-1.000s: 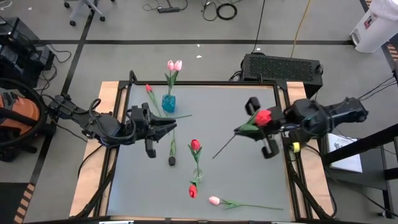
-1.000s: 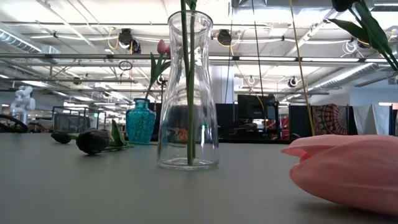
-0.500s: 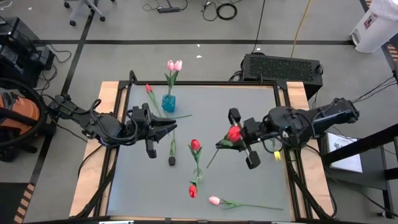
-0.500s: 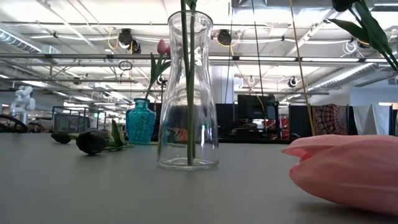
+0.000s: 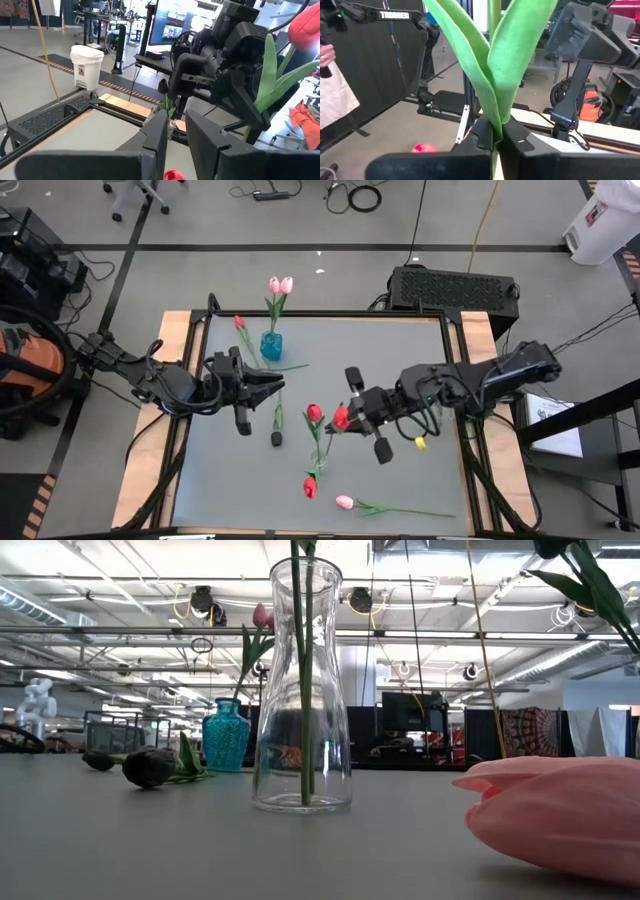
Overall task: Sort flowers into vase by color
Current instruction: Put the red flower into the left transparent vase
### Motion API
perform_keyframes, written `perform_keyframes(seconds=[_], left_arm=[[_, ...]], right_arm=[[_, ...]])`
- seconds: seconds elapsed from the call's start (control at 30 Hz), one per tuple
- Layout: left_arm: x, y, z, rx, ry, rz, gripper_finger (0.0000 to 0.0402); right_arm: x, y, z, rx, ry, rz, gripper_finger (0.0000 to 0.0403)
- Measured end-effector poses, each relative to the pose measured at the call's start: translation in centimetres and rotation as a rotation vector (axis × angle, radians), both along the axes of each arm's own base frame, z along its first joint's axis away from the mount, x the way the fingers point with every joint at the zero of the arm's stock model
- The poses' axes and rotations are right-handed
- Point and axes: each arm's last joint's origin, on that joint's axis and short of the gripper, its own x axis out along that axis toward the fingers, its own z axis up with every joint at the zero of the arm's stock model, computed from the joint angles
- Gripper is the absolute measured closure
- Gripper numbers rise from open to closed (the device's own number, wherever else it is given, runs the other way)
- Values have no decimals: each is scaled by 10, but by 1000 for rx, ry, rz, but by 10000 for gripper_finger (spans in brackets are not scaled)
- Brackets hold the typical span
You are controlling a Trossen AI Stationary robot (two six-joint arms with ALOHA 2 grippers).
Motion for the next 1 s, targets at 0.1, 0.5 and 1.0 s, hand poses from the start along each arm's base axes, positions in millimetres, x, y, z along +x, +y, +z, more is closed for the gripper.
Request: perform_keyframes(seconds=[0.1, 0.5, 1.0], left_arm=[[0, 0, 0, 0, 0, -1, 326], [0, 0, 0, 0, 0, -3, 326], [0, 0, 0, 0, -1, -9, 326]], right_arm=[[5, 1, -2, 4, -8, -4, 403], [19, 5, -15, 14, 24, -35, 403], [32, 10, -32, 18, 82, -59, 403]])
